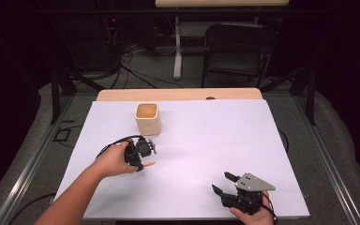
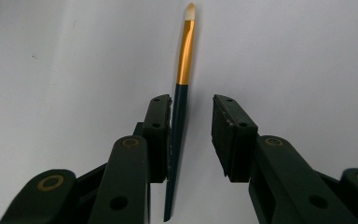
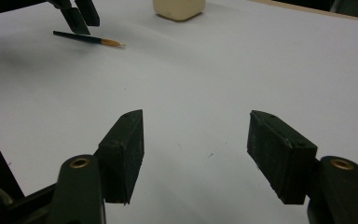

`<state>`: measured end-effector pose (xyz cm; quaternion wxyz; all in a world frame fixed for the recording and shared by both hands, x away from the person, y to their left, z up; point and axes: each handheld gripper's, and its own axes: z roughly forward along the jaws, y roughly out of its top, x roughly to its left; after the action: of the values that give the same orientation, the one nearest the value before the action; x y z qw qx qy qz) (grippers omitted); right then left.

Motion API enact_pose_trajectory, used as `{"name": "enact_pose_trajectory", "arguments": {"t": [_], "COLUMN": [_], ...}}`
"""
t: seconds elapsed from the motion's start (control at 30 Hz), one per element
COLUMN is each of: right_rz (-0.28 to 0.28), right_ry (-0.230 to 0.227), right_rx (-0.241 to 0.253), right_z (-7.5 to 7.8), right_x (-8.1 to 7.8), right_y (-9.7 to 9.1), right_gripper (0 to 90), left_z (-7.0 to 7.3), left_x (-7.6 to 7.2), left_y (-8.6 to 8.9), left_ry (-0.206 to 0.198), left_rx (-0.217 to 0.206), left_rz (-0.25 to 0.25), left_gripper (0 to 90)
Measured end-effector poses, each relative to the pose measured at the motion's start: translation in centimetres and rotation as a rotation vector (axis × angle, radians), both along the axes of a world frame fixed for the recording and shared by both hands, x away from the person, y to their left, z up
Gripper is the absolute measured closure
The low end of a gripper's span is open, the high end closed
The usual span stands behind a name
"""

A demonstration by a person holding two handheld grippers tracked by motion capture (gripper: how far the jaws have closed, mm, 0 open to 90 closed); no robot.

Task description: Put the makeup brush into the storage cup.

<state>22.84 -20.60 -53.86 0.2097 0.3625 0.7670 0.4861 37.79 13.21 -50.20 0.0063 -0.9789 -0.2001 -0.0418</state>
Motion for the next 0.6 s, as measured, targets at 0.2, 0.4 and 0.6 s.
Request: {"name": "enact_pose_trajectory", "arguments": {"t": [0.2,0.4,0.6], "right_rz": [0.002,0.002,0.005], "right_ry": [0.000,0.001,0.000], "right_rx": [0.000,0.002,-0.001], "right_z": [0.00,0.01,-0.02], "right_x": [-0.05,-0.03,-0.02], "right_y": [0.05,0.02,0.04], "right_gripper": [36.2,36.2,36.2], "left_z": [0.11,0.09,-0.20], "left_x": [0.38,0.71,0.91], "left_y": [-0.39,-0.62,-0.67], "left_ry": [0.013,0.027,0.029], "left_rx": [0.030,0.044,0.062], "left_rz": [-0.012,-0.018,-0.020], "left_gripper": [67.5,66.7,66.6]}}
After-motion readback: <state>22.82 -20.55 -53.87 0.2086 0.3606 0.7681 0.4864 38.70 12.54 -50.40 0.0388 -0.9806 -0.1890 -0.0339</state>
